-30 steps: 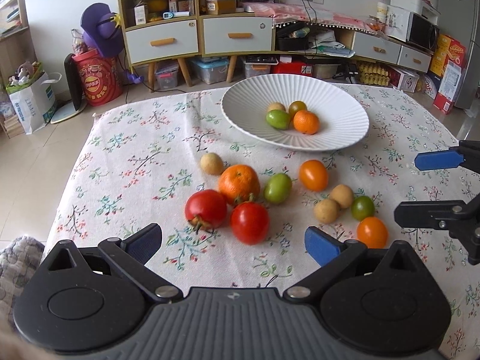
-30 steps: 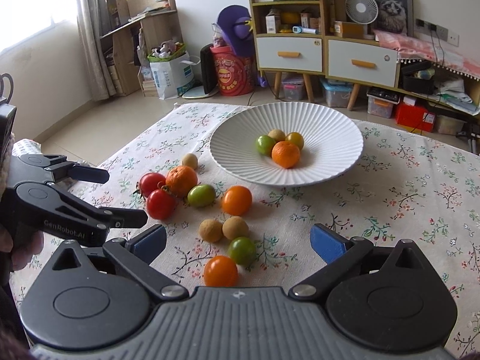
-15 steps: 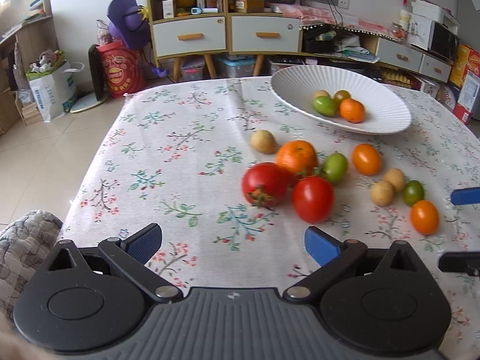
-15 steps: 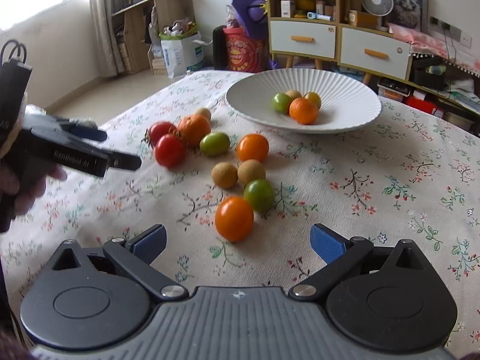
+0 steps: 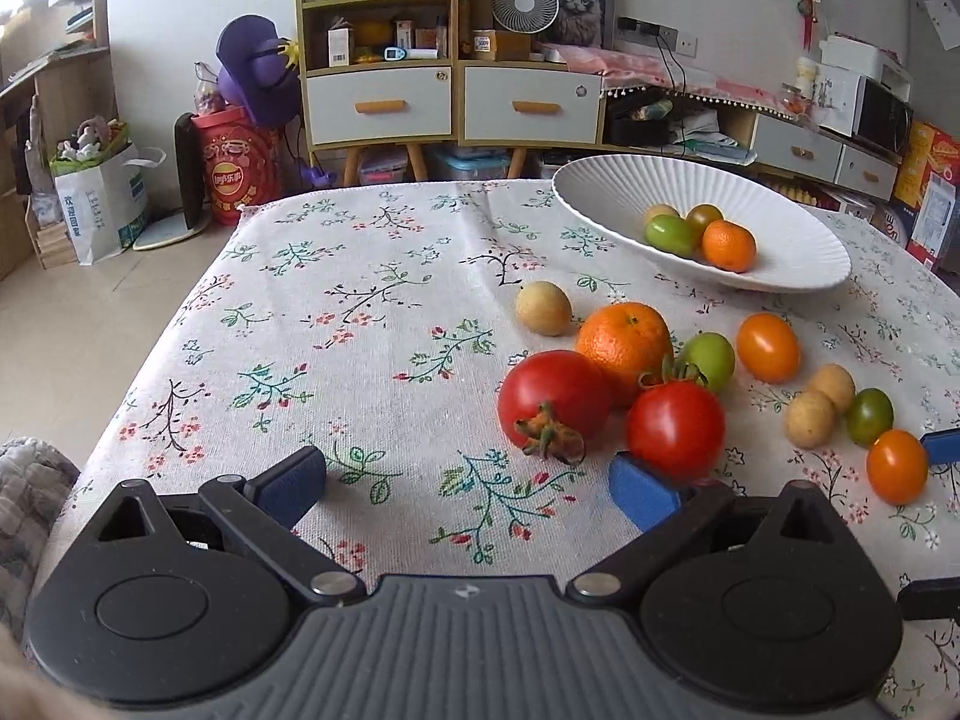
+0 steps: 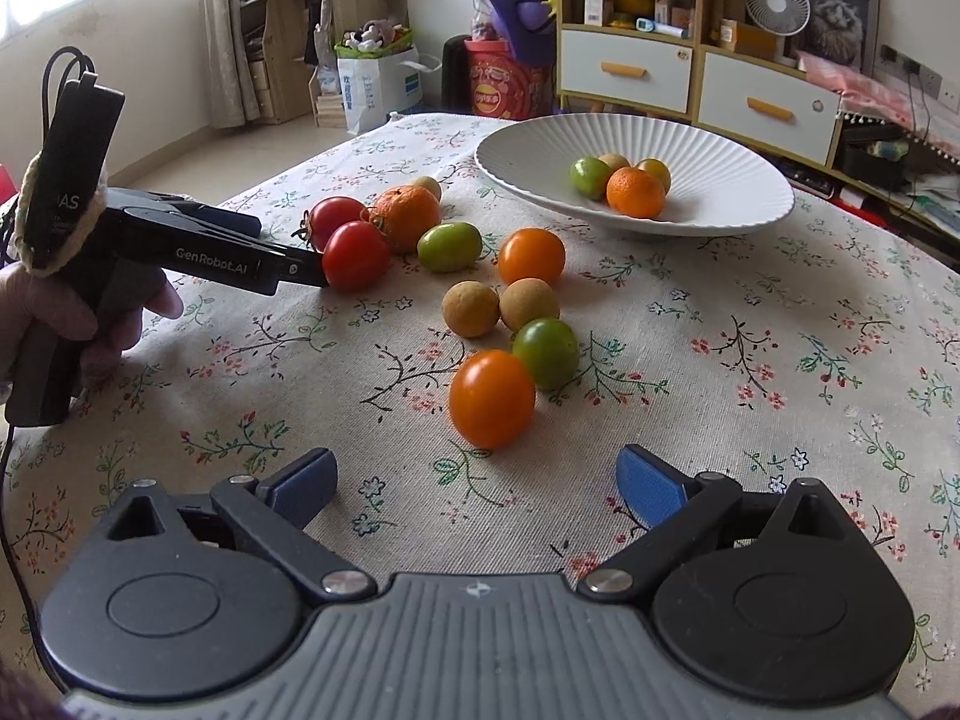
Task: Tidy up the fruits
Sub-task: 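Move the left tool to the large red tomato while the right tool moves to the orange tomato, then close the left tool on the red tomato while the right tool closes on the orange tomato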
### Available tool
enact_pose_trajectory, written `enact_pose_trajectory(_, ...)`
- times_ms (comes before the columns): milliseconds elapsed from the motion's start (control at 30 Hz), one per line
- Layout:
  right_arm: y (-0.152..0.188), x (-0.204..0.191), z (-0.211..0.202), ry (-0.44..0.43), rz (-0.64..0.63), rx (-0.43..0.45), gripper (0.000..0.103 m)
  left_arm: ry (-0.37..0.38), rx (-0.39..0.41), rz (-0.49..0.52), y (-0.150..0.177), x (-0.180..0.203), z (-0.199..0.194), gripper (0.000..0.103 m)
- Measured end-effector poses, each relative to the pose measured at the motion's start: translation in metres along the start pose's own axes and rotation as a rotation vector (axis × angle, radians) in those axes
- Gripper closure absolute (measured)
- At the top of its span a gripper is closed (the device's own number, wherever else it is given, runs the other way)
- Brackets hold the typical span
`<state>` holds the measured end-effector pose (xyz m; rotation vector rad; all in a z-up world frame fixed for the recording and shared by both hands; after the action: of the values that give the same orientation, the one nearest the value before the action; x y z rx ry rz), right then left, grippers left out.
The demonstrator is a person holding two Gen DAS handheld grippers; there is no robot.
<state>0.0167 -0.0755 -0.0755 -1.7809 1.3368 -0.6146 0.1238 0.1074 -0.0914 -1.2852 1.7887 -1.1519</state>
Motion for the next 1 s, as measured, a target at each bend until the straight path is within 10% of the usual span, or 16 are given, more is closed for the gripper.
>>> enact_pose_trajectory(733, -0.014, 0.004, 0.007, 0.072, -0.031, 0.069, 0.054, 0.081, 0.028, 0.055, -0.015, 0.029, 0.011, 0.066)
enact_pose_trajectory(1000, -0.016, 0.002, 0.007, 0.047, -0.026, 0.062, 0.076, 0.066, 0.019, 0.045, -0.015, 0.026, 0.009, 0.066)
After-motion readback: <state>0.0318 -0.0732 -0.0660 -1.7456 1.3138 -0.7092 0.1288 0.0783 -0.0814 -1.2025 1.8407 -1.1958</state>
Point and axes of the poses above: each gripper's, at about its wrist camera, not at the fingertips, and z roughly the way its jaws point, x to its right, y to its underside, the point moved 7 cm from there along z, roughly the way its jaws point, and after that the axes turned 15 degrees about x, right-handed, at the moved point
